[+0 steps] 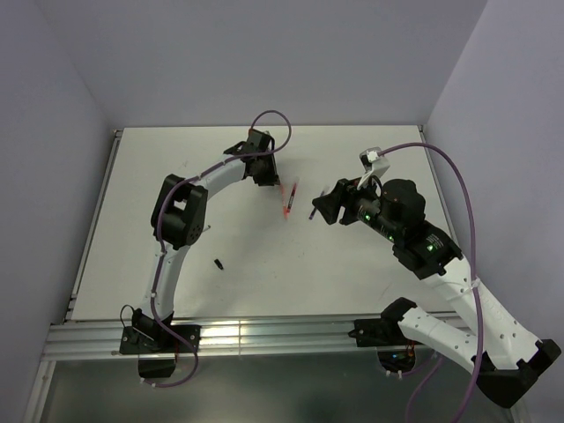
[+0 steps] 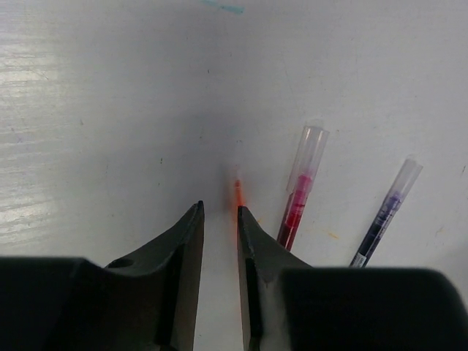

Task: Insert the pens into the pen caps
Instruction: Place the pen at the center of the board.

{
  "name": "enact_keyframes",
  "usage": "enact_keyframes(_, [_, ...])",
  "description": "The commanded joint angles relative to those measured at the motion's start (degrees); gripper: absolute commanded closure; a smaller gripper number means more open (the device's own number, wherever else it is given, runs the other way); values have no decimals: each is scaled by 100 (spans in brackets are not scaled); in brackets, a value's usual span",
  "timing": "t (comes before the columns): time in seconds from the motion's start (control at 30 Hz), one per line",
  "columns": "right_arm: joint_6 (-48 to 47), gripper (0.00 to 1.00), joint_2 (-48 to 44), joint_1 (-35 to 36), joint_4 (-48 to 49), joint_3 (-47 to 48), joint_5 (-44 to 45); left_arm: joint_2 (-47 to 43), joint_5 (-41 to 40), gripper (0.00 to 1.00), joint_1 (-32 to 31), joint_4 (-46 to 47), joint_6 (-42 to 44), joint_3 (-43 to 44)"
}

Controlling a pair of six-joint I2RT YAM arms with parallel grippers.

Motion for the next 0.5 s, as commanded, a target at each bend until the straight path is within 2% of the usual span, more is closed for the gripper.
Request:
enact_keyframes(0.0, [18,34,-53,-51,178,-7,-15,-21,-51,71,-28,142,19,-63])
enact_keyframes(0.27, [18,34,-53,-52,196,-33,-33,-126,-95,69,-28,160,71,-116])
enact_keyframes(0.37, [18,34,-71,-51,187,-42,-6,-249,-95,73,-28,168,133,-133])
enact_keyframes(0.47, [18,34,-106,-51,187,-59,-6,-530,-139,73,-36,212,142,-273])
